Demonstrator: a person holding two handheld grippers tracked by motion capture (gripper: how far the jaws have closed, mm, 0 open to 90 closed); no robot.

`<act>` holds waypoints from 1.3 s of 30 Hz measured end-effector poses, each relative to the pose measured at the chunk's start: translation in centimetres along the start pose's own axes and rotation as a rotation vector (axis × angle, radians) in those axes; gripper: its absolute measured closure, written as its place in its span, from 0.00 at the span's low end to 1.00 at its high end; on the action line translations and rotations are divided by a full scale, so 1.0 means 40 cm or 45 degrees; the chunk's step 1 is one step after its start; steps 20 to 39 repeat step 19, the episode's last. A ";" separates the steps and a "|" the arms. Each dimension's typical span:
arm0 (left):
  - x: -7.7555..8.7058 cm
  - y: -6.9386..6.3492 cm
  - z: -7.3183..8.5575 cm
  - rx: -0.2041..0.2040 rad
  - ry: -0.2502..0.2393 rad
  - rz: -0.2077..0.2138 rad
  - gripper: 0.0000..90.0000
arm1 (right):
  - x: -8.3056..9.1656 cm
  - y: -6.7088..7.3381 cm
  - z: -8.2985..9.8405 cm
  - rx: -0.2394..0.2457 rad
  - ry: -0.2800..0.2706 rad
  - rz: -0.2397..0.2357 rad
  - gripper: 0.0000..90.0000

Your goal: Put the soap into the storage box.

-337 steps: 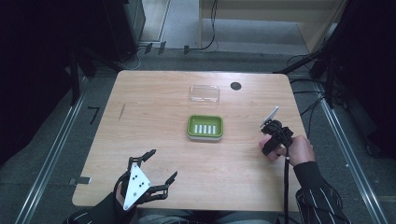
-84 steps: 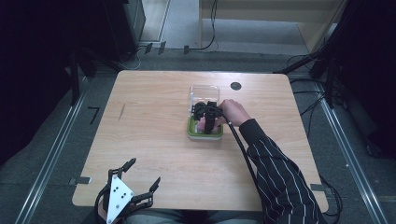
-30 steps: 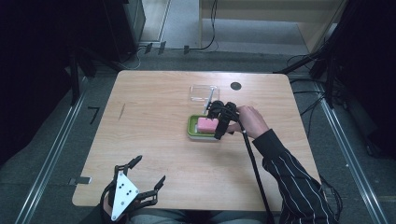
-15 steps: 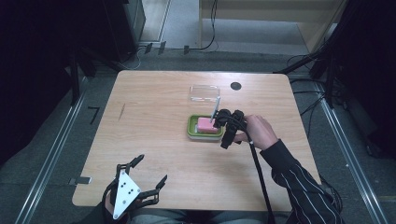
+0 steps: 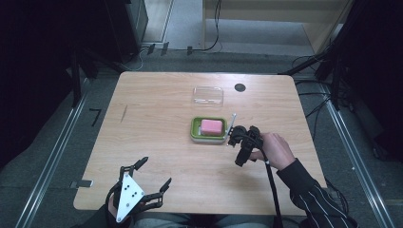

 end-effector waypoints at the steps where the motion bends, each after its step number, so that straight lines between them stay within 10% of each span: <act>1: 0.000 0.000 -0.001 -0.001 -0.002 0.001 0.15 | -0.004 0.005 0.007 -0.005 -0.002 -0.004 0.15; 19: -0.008 -0.002 -0.003 -0.008 -0.004 0.005 0.15 | -0.044 0.063 0.139 -0.018 -0.024 0.004 0.15; 39: -0.008 -0.002 -0.003 -0.008 -0.004 0.005 0.15 | -0.044 0.063 0.139 -0.018 -0.024 0.004 0.15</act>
Point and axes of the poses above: each handheld gripper's, and its own axes: x roughly backward along the jaws, z roughly out of its underside, y roughly to its left, the point moved 9 cm from there along -x, roughly forward along the jaws, and after that the axes turned 12 degrees about -x, right-handed, at the moved point
